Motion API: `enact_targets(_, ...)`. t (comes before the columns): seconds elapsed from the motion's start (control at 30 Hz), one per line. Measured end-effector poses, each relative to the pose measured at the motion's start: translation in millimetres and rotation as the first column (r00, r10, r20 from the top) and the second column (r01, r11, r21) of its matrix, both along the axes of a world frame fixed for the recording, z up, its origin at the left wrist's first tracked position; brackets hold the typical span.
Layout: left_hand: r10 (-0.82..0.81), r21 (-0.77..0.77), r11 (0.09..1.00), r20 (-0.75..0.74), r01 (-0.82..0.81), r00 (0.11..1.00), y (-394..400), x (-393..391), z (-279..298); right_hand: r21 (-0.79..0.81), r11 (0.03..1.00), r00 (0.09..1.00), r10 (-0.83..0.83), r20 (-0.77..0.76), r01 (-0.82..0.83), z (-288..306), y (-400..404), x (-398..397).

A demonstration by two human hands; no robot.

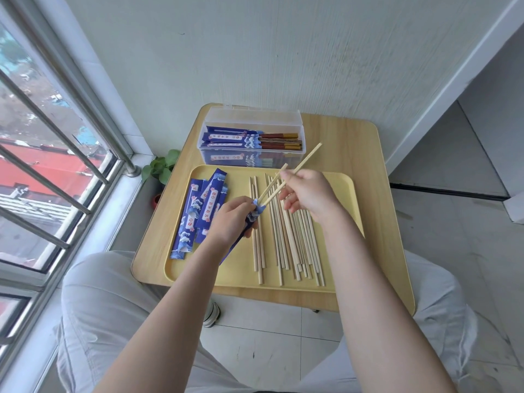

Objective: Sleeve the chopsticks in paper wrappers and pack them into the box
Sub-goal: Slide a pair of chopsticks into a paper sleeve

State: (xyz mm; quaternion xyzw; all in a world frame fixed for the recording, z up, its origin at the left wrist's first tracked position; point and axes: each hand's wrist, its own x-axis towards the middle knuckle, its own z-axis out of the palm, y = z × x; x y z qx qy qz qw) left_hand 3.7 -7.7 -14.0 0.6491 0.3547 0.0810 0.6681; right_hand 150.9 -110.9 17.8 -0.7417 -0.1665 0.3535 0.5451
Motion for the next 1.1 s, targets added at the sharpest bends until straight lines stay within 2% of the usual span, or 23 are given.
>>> enact_targets(0.13, -0.04, 0.029, 0.999, 0.014, 0.039, 0.999, -2.5, 9.5, 7.6, -0.086, 0.983, 0.985, 0.157, -0.065, -0.163, -9.4, 5.9, -13.3)
enact_targets(0.23, -0.05, 0.05, 0.997, -0.008, 0.05, 0.999, 0.2, 13.6, 7.4, -0.122, 0.973, 0.977, 0.185, -0.109, -0.198, -10.4, 9.1, -15.3)
enact_targets(0.37, -0.055, 0.044, 0.997, -0.028, 0.056, 0.998, 6.1, 15.9, 5.8, -0.104, 0.99, 0.995, 0.095, -0.011, -0.095, -3.3, 7.9, -3.4)
enact_targets(0.5, -0.051, 0.042, 0.998, -0.02, 0.052, 0.998, 11.4, 21.7, 11.3, 0.073, 0.99, 0.992, -0.121, -0.039, 0.124, -8.2, 15.6, 11.2)
enact_targets(0.67, -0.072, 0.078, 0.994, -0.013, 0.073, 0.997, 28.0, 39.5, 22.3, 0.129, 0.979, 0.987, -0.156, -0.03, 0.159, -10.0, 27.4, 27.8)
enact_targets(0.73, -0.108, 0.175, 0.977, -0.077, 0.12, 0.991, 42.2, 53.3, 26.0, 0.152, 0.969, 0.98, -0.187, -0.072, 0.197, -5.3, 35.3, 38.4)
enact_targets(0.8, -0.164, 0.375, 0.895, -0.228, 0.242, 0.96, 60.0, 71.1, 29.1, 0.204, 0.94, 0.96, -0.251, -0.121, 0.272, -2.0, 43.7, 47.5)
enact_targets(0.87, -0.131, 0.586, 0.713, -0.426, 0.384, 0.895, 76.1, 91.3, 35.6, 0.251, 0.899, 0.931, -0.331, -0.152, 0.36, 0.1, 52.1, 56.1)
enact_targets(0.9, -0.08, 0.664, 0.621, -0.474, 0.416, 0.877, 82.2, 100.7, 40.0, 0.258, 0.88, 0.916, -0.368, -0.158, 0.398, 0.9, 55.6, 59.6)
enact_targets(0.93, -0.028, 0.728, 0.547, -0.477, 0.412, 0.879, 86.8, 108.4, 43.3, 0.259, 0.865, 0.902, -0.401, -0.16, 0.431, 1.1, 58.4, 62.5)
enact_targets(1.0, 0.066, 0.833, 0.455, -0.385, 0.315, 0.921, 93.4, 119.2, 44.9, 0.263, 0.833, 0.874, -0.457, -0.167, 0.486, 0.7, 63.0, 69.2)
enact_targets(1.1, 0.163, 0.901, 0.419, -0.199, 0.115, 0.966, 98.2, 122.2, 36.0, 0.269, 0.768, 0.814, -0.546, -0.199, 0.581, -3.4, 70.6, 81.6)
